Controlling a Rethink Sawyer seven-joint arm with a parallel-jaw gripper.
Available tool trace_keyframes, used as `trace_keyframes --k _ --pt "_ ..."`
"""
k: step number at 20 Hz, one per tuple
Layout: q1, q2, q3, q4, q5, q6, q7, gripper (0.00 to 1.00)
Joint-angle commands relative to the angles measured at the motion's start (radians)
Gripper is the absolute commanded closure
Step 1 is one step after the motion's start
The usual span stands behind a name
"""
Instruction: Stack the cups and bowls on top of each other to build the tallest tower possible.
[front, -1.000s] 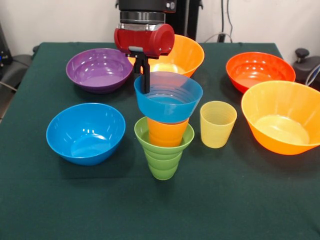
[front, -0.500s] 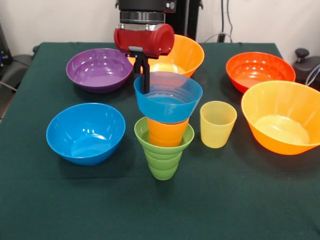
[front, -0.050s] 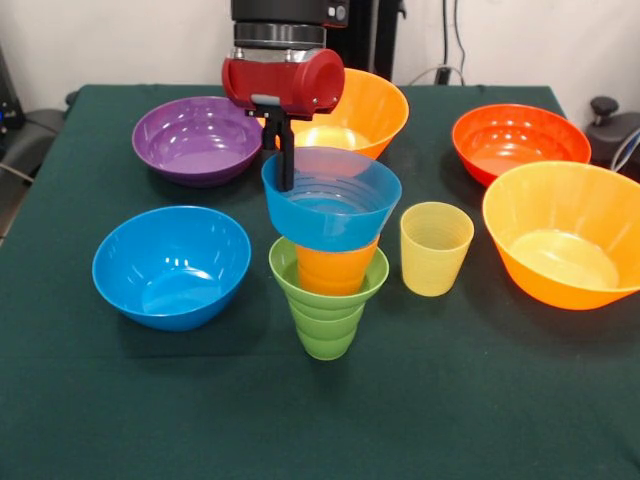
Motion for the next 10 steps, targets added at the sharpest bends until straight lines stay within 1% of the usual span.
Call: trace_keyframes --k 1,5,10 --pt "0.035 0.068 0.021 -0.064 0.015 0.096 0.095 1.0" --pt "0.044 0.076 0.011 -0.083 0.018 0.108 0.09 1.0" --pt "0.052 0.075 0.006 -0.071 0.019 0.095 0.105 1.0"
